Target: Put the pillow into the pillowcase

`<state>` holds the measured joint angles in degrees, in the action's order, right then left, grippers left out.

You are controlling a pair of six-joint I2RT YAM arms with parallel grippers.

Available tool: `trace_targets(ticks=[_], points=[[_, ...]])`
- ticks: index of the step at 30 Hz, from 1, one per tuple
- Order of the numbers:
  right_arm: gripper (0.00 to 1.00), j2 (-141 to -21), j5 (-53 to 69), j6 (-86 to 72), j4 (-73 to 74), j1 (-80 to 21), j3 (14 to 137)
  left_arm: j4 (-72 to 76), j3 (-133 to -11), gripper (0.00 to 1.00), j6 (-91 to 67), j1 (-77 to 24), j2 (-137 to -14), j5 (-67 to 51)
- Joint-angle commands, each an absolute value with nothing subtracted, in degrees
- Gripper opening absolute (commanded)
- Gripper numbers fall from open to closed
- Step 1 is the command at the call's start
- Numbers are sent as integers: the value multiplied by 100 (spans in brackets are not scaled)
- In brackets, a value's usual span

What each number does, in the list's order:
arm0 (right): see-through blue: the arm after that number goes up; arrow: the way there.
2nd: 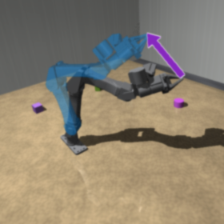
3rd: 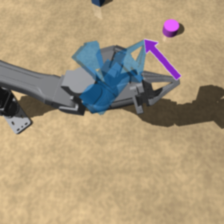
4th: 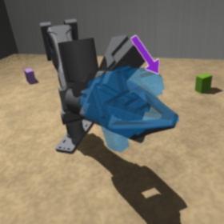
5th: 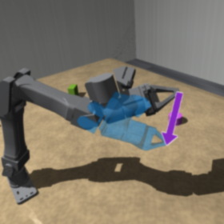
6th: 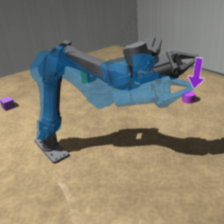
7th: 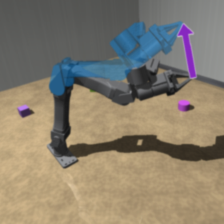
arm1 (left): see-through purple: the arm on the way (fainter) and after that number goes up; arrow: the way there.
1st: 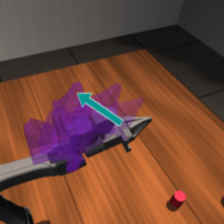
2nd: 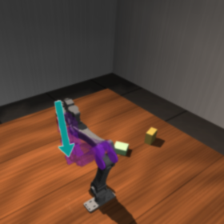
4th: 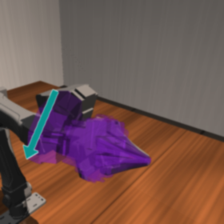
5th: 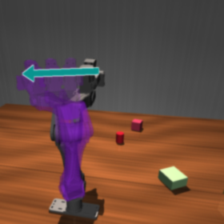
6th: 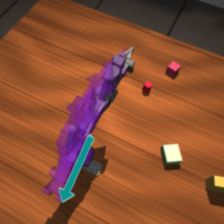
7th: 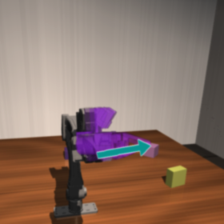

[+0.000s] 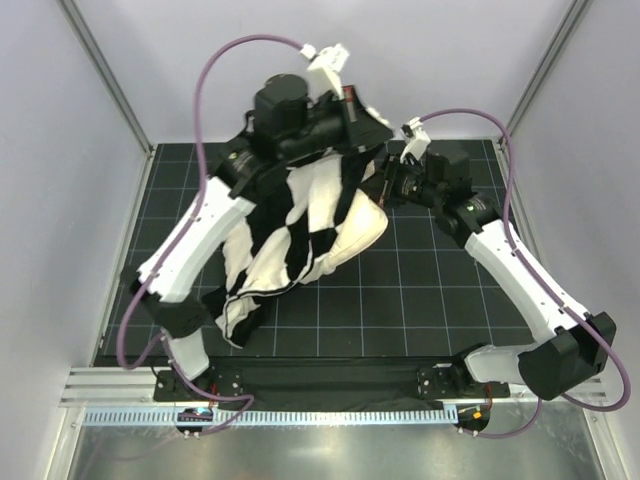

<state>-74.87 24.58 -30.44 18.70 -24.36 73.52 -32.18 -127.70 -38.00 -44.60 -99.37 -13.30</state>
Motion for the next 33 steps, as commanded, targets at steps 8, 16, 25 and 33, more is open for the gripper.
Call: trace_targets(ticks=[8, 16, 25, 33], points=[[4, -7742, 2873, -3804, -320, -2549, 5784, -1152, -14417, 1, -4808, -5387, -10337, -2057], [4, -8324, 2981, -4422, -1556, -2909, 5748, -1159, -14291, 0, -4738, -5572, -10073, -1758], [4, -7032, 1856, -3024, 1481, -2024, 7425, -564, -13894, 0, -5131, -5747, -10686, -1643], [4, -6433, 1890, -2357, 3531, 175, 9995, 570, -15188, 0, -5941, -5854, -11559, -1740]])
